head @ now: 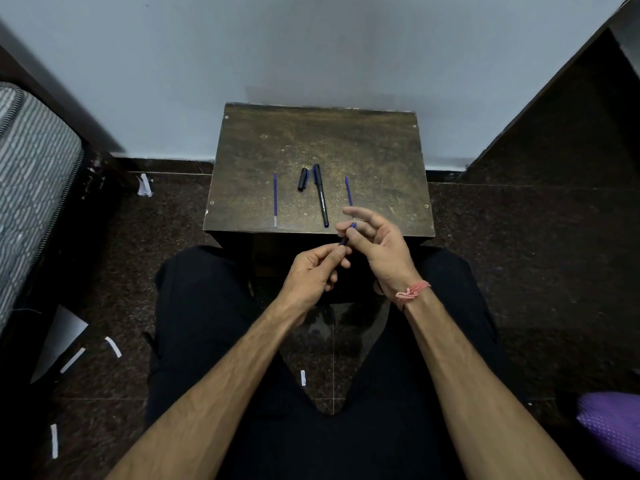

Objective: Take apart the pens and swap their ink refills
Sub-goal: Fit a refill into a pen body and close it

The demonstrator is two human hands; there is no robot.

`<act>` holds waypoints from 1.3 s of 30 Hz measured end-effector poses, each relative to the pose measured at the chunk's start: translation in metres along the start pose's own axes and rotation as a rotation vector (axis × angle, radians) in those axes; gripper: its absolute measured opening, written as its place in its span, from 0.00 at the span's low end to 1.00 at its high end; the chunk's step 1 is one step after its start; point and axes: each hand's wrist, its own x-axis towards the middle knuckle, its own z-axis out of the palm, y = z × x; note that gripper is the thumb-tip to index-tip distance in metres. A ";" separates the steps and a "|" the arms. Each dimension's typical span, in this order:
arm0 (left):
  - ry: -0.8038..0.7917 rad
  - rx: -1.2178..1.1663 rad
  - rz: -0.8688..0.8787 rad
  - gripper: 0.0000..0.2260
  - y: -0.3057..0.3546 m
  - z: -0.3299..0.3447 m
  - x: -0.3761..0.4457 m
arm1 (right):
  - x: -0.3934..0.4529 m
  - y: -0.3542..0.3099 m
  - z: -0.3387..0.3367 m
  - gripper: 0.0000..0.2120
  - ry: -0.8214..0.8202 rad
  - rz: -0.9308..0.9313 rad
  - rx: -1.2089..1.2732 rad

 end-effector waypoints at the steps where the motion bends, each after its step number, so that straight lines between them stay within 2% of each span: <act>1: 0.002 -0.001 0.003 0.09 0.000 -0.001 0.000 | 0.000 -0.002 -0.001 0.21 -0.057 0.019 0.073; 3: 0.009 0.001 0.007 0.08 -0.001 -0.002 0.002 | 0.000 -0.005 -0.002 0.26 -0.095 0.072 0.141; 4: 0.009 0.006 0.009 0.09 -0.001 -0.003 0.001 | 0.000 -0.007 -0.001 0.27 -0.065 0.087 0.097; 7: -0.005 0.029 0.014 0.09 -0.003 -0.003 0.002 | -0.002 -0.005 -0.002 0.21 0.044 0.031 -0.132; 9: -0.025 0.038 0.025 0.10 -0.004 -0.002 0.002 | -0.002 -0.006 -0.004 0.18 0.044 0.010 -0.123; 14: -0.047 0.059 0.048 0.12 -0.004 -0.003 0.005 | -0.005 -0.013 -0.008 0.27 -0.163 0.062 0.123; 16: -0.042 0.059 0.058 0.12 -0.006 -0.004 0.005 | -0.005 -0.012 -0.005 0.24 -0.101 0.081 0.069; 18: -0.041 0.078 0.058 0.12 -0.006 -0.003 0.006 | -0.003 -0.011 -0.005 0.18 0.029 0.026 -0.055; 20: -0.052 0.092 0.050 0.12 -0.003 -0.002 0.007 | -0.002 -0.009 -0.008 0.12 0.068 -0.023 -0.083; 25: -0.041 0.136 -0.015 0.18 0.008 -0.007 0.007 | -0.003 -0.011 -0.012 0.16 -0.026 -0.025 0.204; 30: 0.008 0.189 -0.015 0.23 0.011 -0.009 0.004 | -0.002 -0.010 -0.010 0.16 -0.074 -0.011 0.281; 36: 0.094 0.139 0.037 0.20 0.017 -0.015 0.006 | 0.005 -0.017 -0.016 0.13 0.094 -0.077 0.552; 39: 0.189 0.091 0.059 0.20 0.019 -0.020 0.006 | 0.012 -0.018 -0.016 0.11 0.205 -0.064 0.494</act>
